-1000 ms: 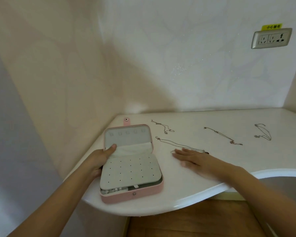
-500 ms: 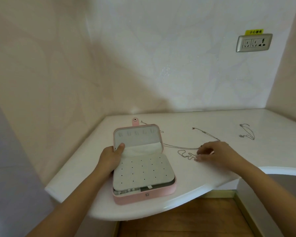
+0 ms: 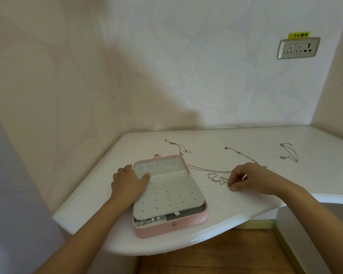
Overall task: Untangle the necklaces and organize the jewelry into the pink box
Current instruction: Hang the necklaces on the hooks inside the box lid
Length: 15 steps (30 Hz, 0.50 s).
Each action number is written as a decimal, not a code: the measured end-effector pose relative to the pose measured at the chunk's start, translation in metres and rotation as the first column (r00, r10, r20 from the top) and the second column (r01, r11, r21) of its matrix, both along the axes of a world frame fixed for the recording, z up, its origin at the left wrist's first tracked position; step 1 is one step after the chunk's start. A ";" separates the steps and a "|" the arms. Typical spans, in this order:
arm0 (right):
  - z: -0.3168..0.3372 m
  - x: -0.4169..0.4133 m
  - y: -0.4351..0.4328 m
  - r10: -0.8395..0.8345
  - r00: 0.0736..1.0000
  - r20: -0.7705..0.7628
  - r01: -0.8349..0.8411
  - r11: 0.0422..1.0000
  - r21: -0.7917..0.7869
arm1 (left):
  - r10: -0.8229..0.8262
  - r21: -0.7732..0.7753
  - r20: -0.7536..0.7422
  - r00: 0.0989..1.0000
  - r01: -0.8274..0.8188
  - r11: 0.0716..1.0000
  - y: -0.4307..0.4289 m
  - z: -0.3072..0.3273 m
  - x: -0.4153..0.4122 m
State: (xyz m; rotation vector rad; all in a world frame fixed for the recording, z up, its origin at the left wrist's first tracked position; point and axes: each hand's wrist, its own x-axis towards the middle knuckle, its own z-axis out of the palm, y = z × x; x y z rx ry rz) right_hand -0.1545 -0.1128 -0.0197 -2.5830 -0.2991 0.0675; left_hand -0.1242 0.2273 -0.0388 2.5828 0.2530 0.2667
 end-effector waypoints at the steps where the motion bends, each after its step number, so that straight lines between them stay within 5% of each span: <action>1: 0.002 0.001 0.000 -0.003 1.000 -0.007 0.003 1.000 -0.026 | 0.001 0.035 0.008 1.000 -0.002 0.999 -0.002 0.002 -0.002; 6: 0.008 0.002 0.001 -0.024 0.999 -0.046 0.017 0.988 -0.151 | -0.108 0.155 0.166 0.980 0.082 0.985 -0.010 0.007 -0.019; 11: 0.011 -0.002 0.006 0.019 0.997 -0.076 -0.042 0.948 -0.315 | -0.371 0.081 0.227 0.900 0.362 0.929 -0.013 0.014 -0.029; 13: 0.012 -0.002 0.006 0.033 0.998 -0.050 -0.041 0.987 -0.155 | -0.468 0.078 0.237 0.851 0.463 0.883 -0.015 0.019 -0.031; 15: 0.019 -0.003 0.007 0.045 0.999 -0.031 -0.037 0.972 0.233 | -0.538 0.073 0.228 0.812 0.537 0.841 -0.018 0.023 -0.033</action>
